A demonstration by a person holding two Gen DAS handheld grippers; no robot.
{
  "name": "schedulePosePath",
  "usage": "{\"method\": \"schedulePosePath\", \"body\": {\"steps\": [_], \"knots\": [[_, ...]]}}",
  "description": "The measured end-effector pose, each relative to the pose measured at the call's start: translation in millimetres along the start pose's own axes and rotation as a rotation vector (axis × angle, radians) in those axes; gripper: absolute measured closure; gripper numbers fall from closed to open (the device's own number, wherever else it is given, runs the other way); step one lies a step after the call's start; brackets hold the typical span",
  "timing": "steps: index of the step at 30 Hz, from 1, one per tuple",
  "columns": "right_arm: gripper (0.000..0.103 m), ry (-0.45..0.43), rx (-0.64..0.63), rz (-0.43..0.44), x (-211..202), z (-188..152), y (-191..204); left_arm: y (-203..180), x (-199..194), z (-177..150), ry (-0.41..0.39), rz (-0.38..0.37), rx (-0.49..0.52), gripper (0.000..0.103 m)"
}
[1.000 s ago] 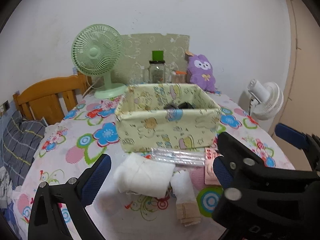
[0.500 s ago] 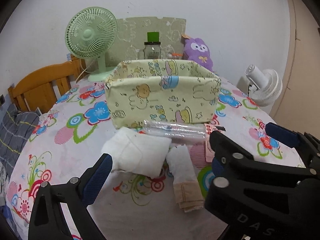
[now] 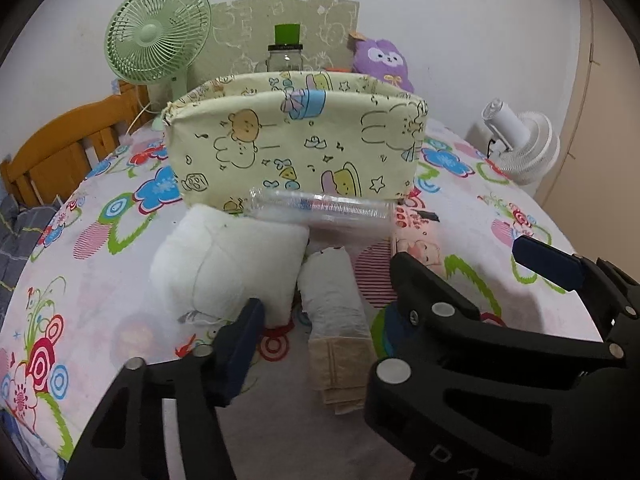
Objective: Organize soft objects
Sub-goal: 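Grasp the white rolled cloth with beige band with the left gripper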
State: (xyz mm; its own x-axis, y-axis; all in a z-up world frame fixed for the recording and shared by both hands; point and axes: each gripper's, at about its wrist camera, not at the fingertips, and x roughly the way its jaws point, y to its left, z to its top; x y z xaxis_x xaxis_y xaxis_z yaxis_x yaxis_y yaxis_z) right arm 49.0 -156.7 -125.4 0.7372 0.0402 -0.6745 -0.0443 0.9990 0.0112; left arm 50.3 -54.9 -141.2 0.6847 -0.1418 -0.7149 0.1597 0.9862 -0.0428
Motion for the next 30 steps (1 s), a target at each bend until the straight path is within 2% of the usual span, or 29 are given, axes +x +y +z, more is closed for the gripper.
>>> {"method": "schedulePosePath", "body": {"steps": [4,13,16,23,25,27,29,30], "knots": [[0.009,0.016,0.016,-0.002,6,-1,-5,-2,7,1,0.026,0.002,-0.002,0.061],[0.009,0.041,0.039,-0.005,19,3,-13,-4,14,3,0.037,-0.002,0.002,0.073],[0.016,0.055,0.044,0.003,25,6,-14,-3,16,5,0.037,0.004,-0.004,0.074],[0.017,0.096,0.063,0.021,38,11,-15,-4,19,7,0.030,0.020,-0.003,0.074],[0.024,0.121,0.069,0.031,43,11,-15,-3,19,7,0.027,0.019,-0.003,0.074],[0.026,0.150,0.075,0.035,49,10,-16,-3,19,7,0.025,0.018,0.000,0.074],[0.028,0.147,0.061,0.025,48,11,-14,-3,18,6,0.024,0.016,0.002,0.074],[0.033,0.147,0.058,0.023,48,11,-13,-3,18,6,0.022,0.017,0.004,0.074]]}}
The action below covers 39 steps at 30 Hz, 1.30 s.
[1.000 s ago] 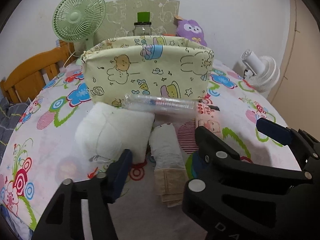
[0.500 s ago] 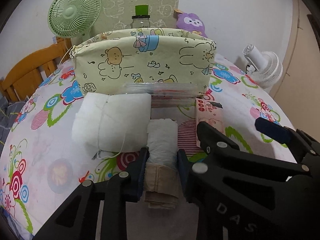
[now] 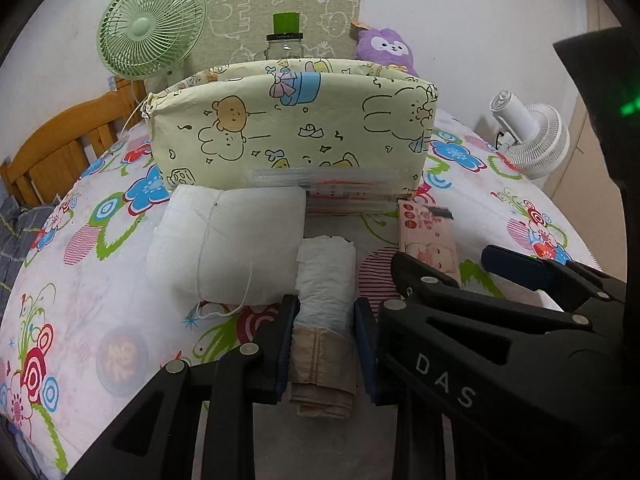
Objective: Organize soft objects
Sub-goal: 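Grasp the white rolled cloth with beige band with the left gripper, then grasp the pink cat-print tissue packet with the right gripper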
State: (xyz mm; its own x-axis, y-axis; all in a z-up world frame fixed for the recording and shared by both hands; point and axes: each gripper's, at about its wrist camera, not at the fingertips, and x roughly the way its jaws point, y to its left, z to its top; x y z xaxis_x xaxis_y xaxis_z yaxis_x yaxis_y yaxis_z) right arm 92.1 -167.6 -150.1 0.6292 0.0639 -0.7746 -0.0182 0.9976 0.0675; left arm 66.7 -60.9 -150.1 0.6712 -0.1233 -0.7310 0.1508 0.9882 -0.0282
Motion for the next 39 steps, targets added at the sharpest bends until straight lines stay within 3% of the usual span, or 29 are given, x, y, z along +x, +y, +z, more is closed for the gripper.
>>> {"method": "schedulePosePath", "body": {"steps": [6,15,16,22,33,39], "knots": [[0.060,-0.015,-0.013,0.009,-3,-4,1,0,0,0,-0.001,-0.004,0.000,0.076],[0.061,-0.017,0.001,0.045,-13,-12,2,-3,-5,-3,0.009,0.001,0.001,0.083],[0.077,-0.019,0.000,0.046,-15,-13,3,-2,-6,-4,0.010,0.002,-0.001,0.083],[0.081,-0.017,-0.012,0.056,-22,-19,5,-4,-13,-9,0.012,0.004,0.002,0.084],[0.079,-0.024,0.008,0.062,-34,-23,0,-8,-26,-11,-0.020,0.005,0.015,0.084],[0.047,-0.035,0.032,0.046,-37,-16,-7,-4,-30,0,-0.039,0.006,0.012,0.085]]}}
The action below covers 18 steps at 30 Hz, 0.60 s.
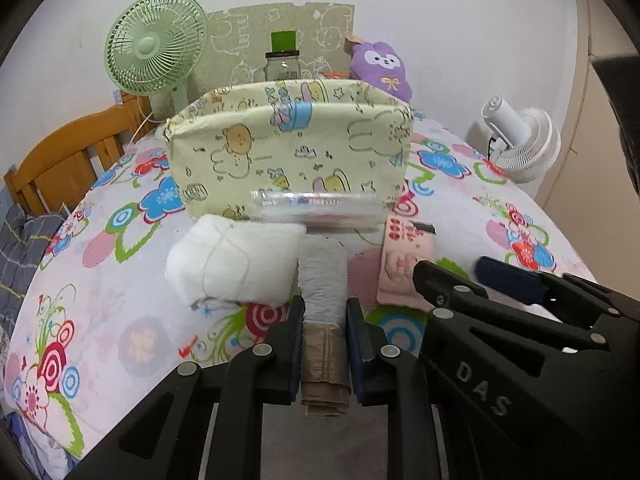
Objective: Organize soft objects
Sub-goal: 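Grasp the pink cat-print tissue packet with the right gripper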
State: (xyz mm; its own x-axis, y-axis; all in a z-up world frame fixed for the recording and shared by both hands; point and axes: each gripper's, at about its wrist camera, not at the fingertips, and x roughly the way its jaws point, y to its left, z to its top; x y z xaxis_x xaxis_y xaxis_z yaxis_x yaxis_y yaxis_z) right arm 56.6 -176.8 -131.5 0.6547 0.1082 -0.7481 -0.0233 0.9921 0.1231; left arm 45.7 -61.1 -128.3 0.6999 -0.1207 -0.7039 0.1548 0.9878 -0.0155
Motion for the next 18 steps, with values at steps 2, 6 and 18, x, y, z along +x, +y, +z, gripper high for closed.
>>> {"method": "schedulePosePath", "body": {"steps": [2,6,18], "knots": [[0.043,-0.010,0.008,0.001,-1,5,-3,0,0,4,-0.006,-0.001,0.004,0.085],[0.043,-0.016,0.014,0.000,1,13,-1,1,2,12,-0.018,0.016,0.032,0.085],[0.043,0.060,0.032,0.003,34,24,8,8,31,17,0.050,-0.006,0.051,0.085]]}}
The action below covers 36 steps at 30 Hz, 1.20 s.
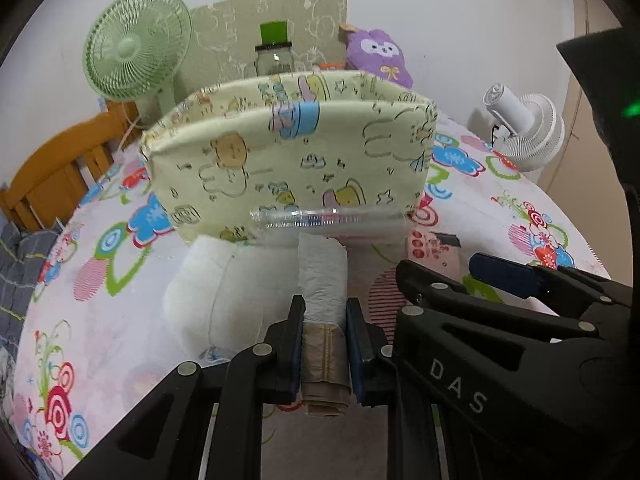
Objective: Organize soft objects
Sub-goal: 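Grasp the pink cat-print tissue packet with the right gripper, then carry white roll with left gripper while right gripper carries pink packet over box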
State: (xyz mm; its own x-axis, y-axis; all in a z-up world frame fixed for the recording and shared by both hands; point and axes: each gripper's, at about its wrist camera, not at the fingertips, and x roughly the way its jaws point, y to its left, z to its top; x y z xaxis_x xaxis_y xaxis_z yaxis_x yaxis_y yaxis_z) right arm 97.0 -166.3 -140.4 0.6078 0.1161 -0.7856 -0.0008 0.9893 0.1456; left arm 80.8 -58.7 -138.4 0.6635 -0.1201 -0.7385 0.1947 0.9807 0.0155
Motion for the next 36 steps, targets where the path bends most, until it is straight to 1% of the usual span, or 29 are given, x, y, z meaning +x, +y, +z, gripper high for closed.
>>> {"method": "schedulePosePath", "body": {"steps": [4,8,10,13,15,18,22,24,32,36], "knots": [[0.043,0.018,0.000,-0.003,7,0,0,1,3,-2,0.002,-0.006,-0.010,0.085],[0.045,0.023,-0.032,-0.034,10,1,4,0,5,-3,0.004,-0.002,-0.009,0.085],[0.053,0.023,-0.039,-0.057,10,0,5,-2,5,-4,0.001,0.005,-0.004,0.085],[0.058,0.020,-0.041,-0.068,10,-1,3,-4,4,-4,-0.003,0.012,0.005,0.085],[0.059,0.017,-0.042,-0.068,9,-1,1,-5,4,-5,-0.004,0.013,0.008,0.085],[0.060,0.019,-0.029,-0.061,6,-3,-2,-6,2,-5,-0.004,0.008,0.003,0.085],[0.060,0.012,-0.026,-0.057,0,-5,-4,-6,0,-4,0.003,-0.005,-0.015,0.089],[0.060,0.000,-0.028,-0.057,-6,-6,-4,-7,-3,-4,-0.001,-0.010,-0.019,0.089],[0.060,-0.038,-0.036,-0.045,-25,-7,0,-6,-19,-3,-0.032,-0.011,-0.037,0.090],[0.060,-0.061,-0.040,-0.038,-37,-5,4,-4,-32,-1,-0.060,-0.008,-0.040,0.090]]}}
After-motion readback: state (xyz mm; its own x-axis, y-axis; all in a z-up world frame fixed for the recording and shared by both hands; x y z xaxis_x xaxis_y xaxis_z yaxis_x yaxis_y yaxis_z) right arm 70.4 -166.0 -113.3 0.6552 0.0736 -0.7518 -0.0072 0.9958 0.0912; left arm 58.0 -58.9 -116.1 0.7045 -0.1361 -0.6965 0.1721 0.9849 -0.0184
